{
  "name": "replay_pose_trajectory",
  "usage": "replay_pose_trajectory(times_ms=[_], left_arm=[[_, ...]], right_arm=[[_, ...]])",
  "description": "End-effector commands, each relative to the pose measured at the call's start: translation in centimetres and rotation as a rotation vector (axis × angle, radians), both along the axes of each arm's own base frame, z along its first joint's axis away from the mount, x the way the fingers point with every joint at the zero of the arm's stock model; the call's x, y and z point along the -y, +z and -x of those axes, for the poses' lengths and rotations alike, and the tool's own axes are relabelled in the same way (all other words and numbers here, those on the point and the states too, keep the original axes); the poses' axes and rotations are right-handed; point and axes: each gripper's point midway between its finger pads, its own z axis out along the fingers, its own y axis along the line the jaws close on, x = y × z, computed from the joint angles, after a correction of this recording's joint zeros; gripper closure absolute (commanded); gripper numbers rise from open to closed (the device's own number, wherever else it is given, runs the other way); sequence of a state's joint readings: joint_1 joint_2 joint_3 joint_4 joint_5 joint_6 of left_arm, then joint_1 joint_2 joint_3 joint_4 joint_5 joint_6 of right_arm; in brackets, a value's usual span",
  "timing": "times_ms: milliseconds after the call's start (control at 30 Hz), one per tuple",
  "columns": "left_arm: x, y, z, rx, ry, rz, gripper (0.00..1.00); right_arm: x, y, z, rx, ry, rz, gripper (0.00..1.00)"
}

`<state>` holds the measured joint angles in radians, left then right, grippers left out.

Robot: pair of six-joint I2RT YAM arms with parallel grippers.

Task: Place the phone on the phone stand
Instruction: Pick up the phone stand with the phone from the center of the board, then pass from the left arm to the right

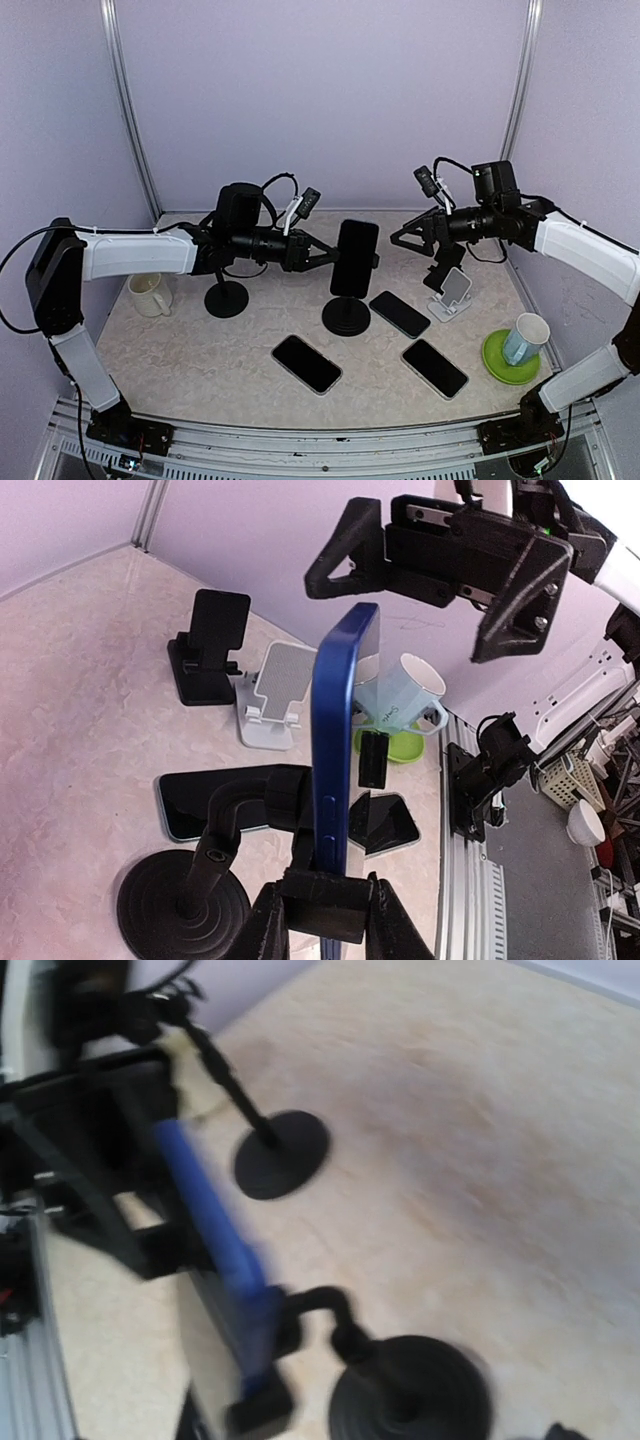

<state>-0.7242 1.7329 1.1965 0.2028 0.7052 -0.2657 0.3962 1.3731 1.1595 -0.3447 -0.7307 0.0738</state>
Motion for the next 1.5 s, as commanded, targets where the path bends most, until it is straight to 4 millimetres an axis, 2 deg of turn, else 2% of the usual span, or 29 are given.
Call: replay_pose_trajectory(times_ms=[0,167,367,600,833,1133,1300,1467], left_arm=[[0.2,5.1,-1.5,0.13,0.003,0.109,0.91],[-0.2,5.7,-2.5,0.155,0.008,0.13,0.91],[-0.6,6.9,-3.2,0.188,0.007,0.178,0.91],[-0.9,7.4,-3.6,0.208,0.01,0.209,0.92],[-1.2,7.7,-3.9,0.212,0.014,0.232,0.92],[-1.5,7.8,-3.8,0.214,0.018,0.244,0.92],[-1.5,7.7,-3.8,0.21,0.02,0.25,0.92],[-1.4,7.6,-3.8,0.204,0.019,0.251,0.92]], right_arm=[[-0.8,2.0,1.1,0.058,0.095,-0.11,0.04],[-2.0,1.5,0.9,0.033,0.161,-0.175,0.1],[-3.0,0.7,-0.7,0.038,0.174,-0.184,0.13],[-3.9,0.5,-2.0,0.037,0.205,-0.22,0.21],[-5.1,-0.6,-2.3,0.008,0.261,-0.23,0.3],[-6.8,-0.6,-1.4,-0.024,0.357,-0.261,0.54],[-7.4,-0.4,-0.5,-0.029,0.401,-0.27,0.59],[-7.5,-0.2,-0.1,-0.035,0.42,-0.277,0.77]])
